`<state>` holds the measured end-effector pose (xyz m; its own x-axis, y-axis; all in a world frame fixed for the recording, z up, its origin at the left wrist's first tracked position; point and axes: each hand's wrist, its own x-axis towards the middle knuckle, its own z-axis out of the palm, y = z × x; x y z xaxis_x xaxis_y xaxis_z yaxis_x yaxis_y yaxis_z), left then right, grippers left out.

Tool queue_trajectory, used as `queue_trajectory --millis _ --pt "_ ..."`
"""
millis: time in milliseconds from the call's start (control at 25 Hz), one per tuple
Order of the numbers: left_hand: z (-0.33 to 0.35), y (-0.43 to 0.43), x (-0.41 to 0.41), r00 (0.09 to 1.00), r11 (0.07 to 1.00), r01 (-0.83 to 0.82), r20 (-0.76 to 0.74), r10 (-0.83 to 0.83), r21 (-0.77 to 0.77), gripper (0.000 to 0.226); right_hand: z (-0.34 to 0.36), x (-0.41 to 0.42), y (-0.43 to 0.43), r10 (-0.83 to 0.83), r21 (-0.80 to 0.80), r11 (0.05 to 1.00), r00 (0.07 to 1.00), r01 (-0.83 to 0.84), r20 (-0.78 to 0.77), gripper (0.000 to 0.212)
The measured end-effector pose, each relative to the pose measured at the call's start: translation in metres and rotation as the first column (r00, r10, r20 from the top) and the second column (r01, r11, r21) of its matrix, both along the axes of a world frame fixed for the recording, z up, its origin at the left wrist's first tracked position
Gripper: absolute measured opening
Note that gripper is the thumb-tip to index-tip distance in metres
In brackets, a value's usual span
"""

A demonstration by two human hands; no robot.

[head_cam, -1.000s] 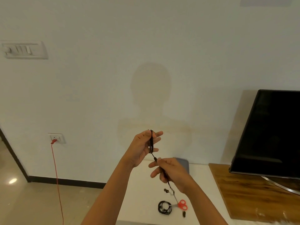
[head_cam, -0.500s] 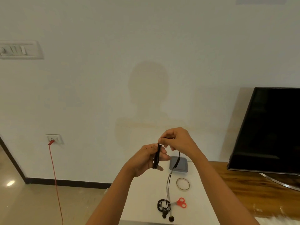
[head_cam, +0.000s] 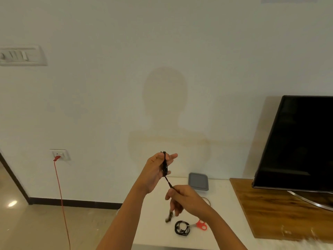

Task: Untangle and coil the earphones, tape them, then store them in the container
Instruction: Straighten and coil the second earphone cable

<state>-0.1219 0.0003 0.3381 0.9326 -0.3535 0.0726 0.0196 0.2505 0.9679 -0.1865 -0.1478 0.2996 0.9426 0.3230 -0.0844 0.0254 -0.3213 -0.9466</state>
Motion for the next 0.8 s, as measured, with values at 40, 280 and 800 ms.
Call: queue_trajectory --millis 40,280,800 --pt "-0.004 0.002 0.001 1.000 0.994 -0.002 0.015 0.001 0.112 0.033 0.009 -0.001 -0.003 -0.004 -0.065 0.998 0.999 0.008 0.055 0.029" --pt "-0.015 -0.001 -0.011 0.989 0.957 0.147 -0.040 -0.141 0.249 0.035 0.069 0.030 -0.029 -0.009 -0.259 0.960 0.939 0.104 0.344 0.023" --pt "-0.009 -0.020 -0.024 0.935 0.864 0.083 -0.261 -0.240 -0.497 0.037 -0.001 0.021 -0.008 -0.070 0.580 0.789 0.968 0.202 -0.243 0.023"
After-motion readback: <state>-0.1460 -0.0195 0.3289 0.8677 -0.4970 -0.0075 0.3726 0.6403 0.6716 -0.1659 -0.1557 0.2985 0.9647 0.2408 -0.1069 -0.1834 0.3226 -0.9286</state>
